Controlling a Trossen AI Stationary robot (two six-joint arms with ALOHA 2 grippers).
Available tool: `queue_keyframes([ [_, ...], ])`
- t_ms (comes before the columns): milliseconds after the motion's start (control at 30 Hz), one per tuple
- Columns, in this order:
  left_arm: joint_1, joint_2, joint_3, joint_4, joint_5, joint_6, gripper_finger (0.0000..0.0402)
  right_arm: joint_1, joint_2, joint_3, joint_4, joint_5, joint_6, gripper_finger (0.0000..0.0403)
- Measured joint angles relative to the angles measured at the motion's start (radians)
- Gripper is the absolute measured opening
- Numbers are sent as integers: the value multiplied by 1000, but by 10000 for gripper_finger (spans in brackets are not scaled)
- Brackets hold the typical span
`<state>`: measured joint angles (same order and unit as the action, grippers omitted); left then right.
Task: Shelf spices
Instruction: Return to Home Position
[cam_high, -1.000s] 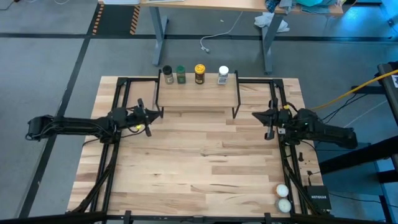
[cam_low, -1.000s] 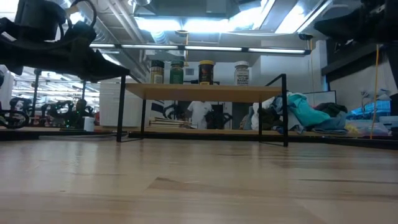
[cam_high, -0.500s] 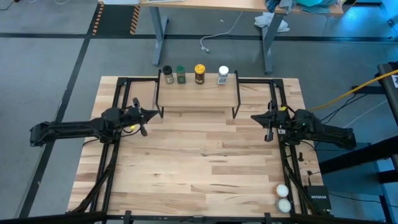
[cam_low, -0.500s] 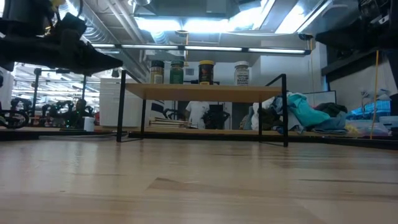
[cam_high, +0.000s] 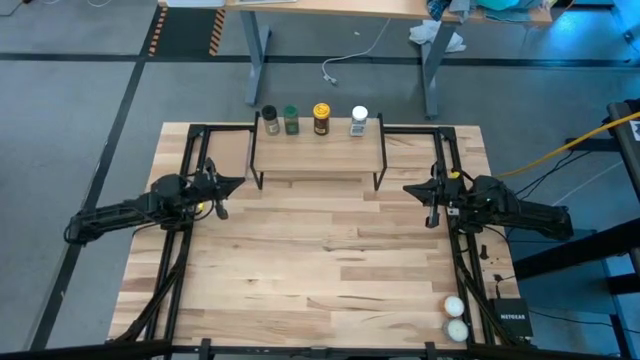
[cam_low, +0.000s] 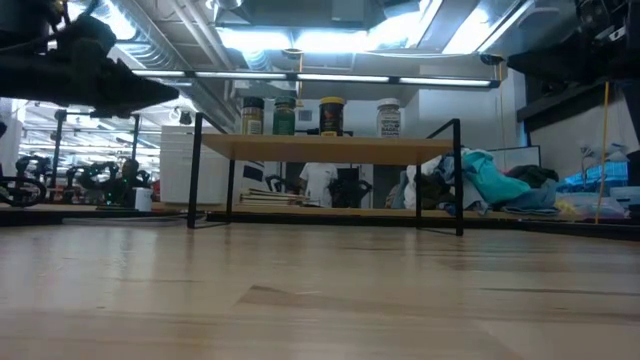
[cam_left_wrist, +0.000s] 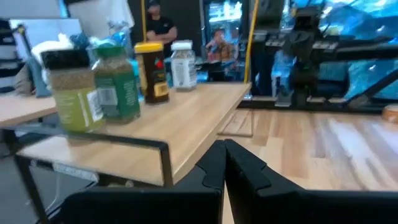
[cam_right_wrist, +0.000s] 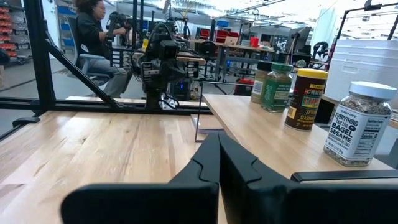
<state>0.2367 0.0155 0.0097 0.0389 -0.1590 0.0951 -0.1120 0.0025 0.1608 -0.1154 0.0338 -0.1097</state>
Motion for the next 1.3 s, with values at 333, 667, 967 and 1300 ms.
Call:
queue_keyframes([
  [333, 0, -1, 0, -15, 61, -2, 0, 0, 0, -2, 2, 0, -3, 1],
  [667, 0, 0, 0, -18, 84, -3, 0, 0, 0, -78, -2, 10, -5, 2],
  [967, 0, 0, 0, -20, 97, -10, 0, 0, 0, -89, -17, -146, 25, 2],
  [1300, 0, 0, 0, -21, 97, -29, 0, 0, 1, -127, 61, -56, 39, 3],
])
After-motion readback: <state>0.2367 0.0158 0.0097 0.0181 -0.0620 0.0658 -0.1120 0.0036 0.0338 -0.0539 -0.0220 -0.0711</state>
